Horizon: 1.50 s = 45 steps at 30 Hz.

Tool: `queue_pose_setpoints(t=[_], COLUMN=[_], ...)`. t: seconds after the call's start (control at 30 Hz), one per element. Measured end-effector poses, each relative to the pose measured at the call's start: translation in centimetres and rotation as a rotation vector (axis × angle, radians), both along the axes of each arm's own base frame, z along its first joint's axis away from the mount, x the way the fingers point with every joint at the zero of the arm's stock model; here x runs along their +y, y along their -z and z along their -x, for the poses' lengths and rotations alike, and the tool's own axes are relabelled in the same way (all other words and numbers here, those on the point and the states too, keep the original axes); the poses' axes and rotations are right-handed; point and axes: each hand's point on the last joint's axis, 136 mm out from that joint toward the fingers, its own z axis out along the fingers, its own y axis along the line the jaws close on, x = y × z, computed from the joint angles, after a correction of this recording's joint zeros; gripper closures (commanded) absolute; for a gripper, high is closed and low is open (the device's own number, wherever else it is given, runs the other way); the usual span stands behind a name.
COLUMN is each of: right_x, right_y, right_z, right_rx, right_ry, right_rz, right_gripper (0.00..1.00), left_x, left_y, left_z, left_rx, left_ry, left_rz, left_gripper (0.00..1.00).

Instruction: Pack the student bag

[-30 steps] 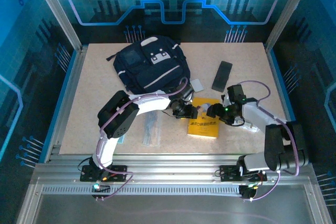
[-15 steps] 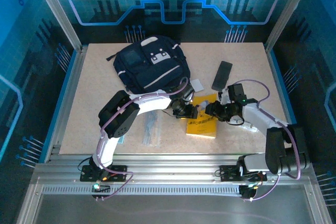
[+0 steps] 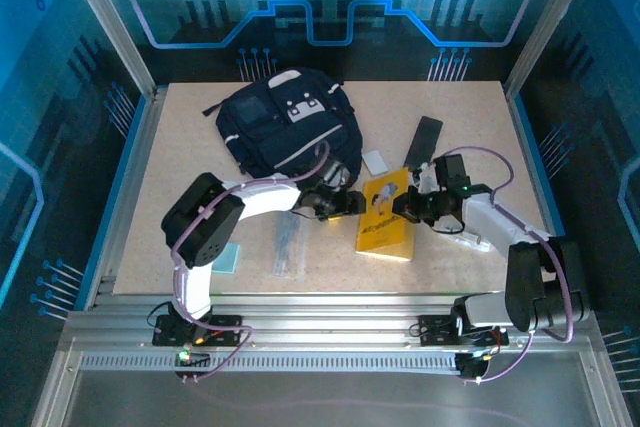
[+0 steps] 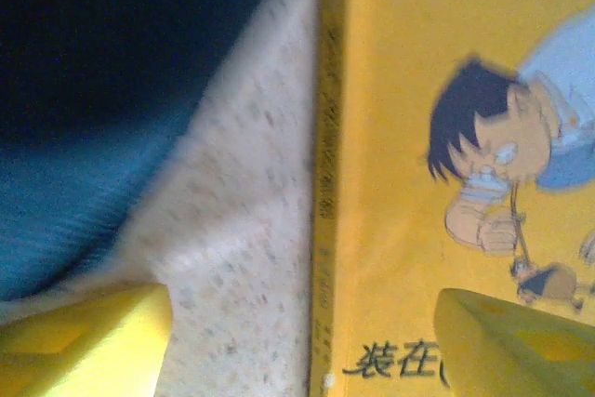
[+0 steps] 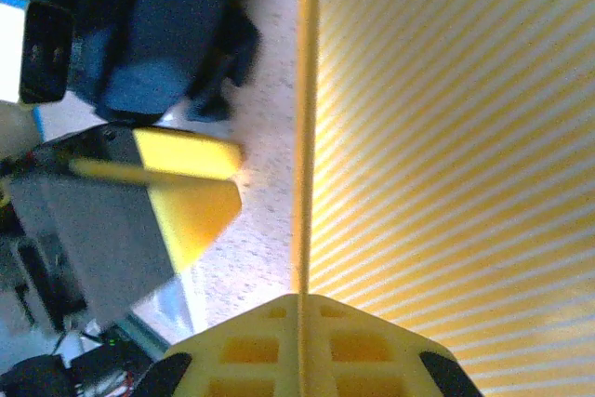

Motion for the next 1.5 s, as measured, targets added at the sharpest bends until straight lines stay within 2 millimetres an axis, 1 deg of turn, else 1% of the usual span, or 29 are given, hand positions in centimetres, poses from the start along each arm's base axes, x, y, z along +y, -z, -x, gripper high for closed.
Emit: queue_pose_setpoints(t=[0.03, 0.13, 0.2, 0.37, 0.47, 0.57, 0.6, 0.67, 0.7, 0.77, 0.8, 0.87, 0.97, 1.07, 1.2, 1.33, 1.4, 1.5], right_x=[0.2, 0.9, 1.3, 2.4, 2.9, 3.2, 3.3, 3.3, 3.3, 3.2, 2.8, 2.2, 1.3, 0.9, 0.0, -1.0, -1.4, -1.7], right_y=[-0.5, -2.2, -3.2, -5.1, -5.9, -6.0, -5.9, -4.5, -3.5, -0.4, 1.1, 3.3, 5.9, 6.6, 6.8, 6.9, 6.8, 6.8], right_z=[-0.2, -1.0, -1.4, -2.1, -2.5, -2.7, -2.8, -2.7, -2.6, -2.0, -1.8, -1.4, -0.6, -0.3, -0.4, 0.0, 0.3, 0.7], right_rx=[-0.007, -0.041, -0.062, -0.097, -0.125, -0.139, -0.138, -0.118, -0.098, -0.024, 0.011, 0.062, 0.136, 0.154, 0.158, 0.165, 0.173, 0.181], right_ry=[0.000, -0.004, -0.006, -0.012, -0.017, -0.021, -0.025, -0.028, -0.029, -0.022, -0.008, 0.017, 0.052, 0.056, 0.060, 0.069, 0.072, 0.067], right_rz=[-0.017, -0.071, -0.103, -0.201, -0.255, -0.278, -0.281, -0.280, -0.277, -0.271, -0.268, -0.264, -0.254, -0.230, -0.151, -0.071, -0.035, 0.026], right_gripper=[1.00, 1.00, 1.00, 1.00, 1.00, 1.00, 1.00, 1.00, 1.00, 1.00, 1.00, 1.00, 1.00, 1.00, 1.00, 1.00, 1.00, 1.00], left_x=[0.4, 0.6, 0.4, -0.3, -0.8, -1.2, -1.3, -1.5, -1.5, -1.5, -1.5, -1.4, -1.4, -1.4, -1.4, -1.5, -1.6, -2.1], left_y=[-0.4, -1.1, -1.3, -1.8, -2.0, -2.0, -1.9, -1.9, -1.9, -2.1, -1.8, -1.5, -1.3, -1.3, -1.3, -1.3, -1.5, -2.2], left_z=[-0.7, -1.5, -1.7, -2.0, -2.3, -2.7, -2.8, -3.0, -3.0, -3.0, -2.9, -2.9, -2.9, -2.9, -2.8, -2.8, -2.9, -3.2], left_rx=[-0.004, -0.014, -0.015, -0.010, -0.004, 0.004, 0.010, 0.015, 0.016, 0.019, 0.028, 0.036, 0.042, 0.045, 0.046, 0.047, 0.045, 0.034], left_ry=[-0.037, -0.091, -0.119, -0.168, -0.187, -0.204, -0.212, -0.226, -0.229, -0.235, -0.238, -0.241, -0.245, -0.247, -0.247, -0.244, -0.243, -0.229], left_rz=[0.036, 0.130, 0.193, 0.309, 0.367, 0.414, 0.428, 0.451, 0.460, 0.471, 0.468, 0.464, 0.463, 0.464, 0.463, 0.463, 0.466, 0.481], left_gripper=[0.17, 0.16, 0.14, 0.14, 0.14, 0.15, 0.16, 0.20, 0.23, 0.26, 0.27, 0.29, 0.32, 0.33, 0.33, 0.34, 0.37, 0.45])
